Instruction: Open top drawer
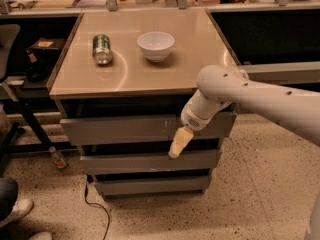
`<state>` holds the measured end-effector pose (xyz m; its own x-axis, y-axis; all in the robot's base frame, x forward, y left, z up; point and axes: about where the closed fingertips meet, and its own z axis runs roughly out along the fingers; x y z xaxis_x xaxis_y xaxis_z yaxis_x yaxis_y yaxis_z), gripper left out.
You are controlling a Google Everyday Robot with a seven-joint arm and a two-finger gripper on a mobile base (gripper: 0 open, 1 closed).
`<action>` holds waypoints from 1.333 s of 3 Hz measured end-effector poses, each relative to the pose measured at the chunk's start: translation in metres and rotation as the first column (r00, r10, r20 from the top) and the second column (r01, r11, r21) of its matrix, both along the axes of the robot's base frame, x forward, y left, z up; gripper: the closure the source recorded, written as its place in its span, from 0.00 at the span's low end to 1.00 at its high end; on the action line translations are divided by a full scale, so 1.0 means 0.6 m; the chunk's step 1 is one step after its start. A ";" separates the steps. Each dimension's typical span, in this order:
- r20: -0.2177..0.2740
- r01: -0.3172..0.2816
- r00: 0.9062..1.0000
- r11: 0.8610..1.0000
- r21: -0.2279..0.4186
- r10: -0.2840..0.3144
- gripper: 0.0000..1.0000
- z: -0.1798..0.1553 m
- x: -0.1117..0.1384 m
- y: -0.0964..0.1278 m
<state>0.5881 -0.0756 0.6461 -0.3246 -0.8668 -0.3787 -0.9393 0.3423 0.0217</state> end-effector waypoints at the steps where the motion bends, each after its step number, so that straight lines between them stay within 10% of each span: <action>1: -0.033 0.007 0.999 1.000 -0.005 -0.007 0.00 0.004 -0.019 -0.007; 3: -0.167 0.070 0.983 0.997 -0.034 -0.075 0.00 0.108 -0.226 -0.071; 4: -0.163 0.071 0.984 0.997 -0.036 -0.076 0.00 0.111 -0.228 -0.072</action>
Offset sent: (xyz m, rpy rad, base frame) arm -0.1372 -0.0479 0.0604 0.0069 0.2569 -0.0801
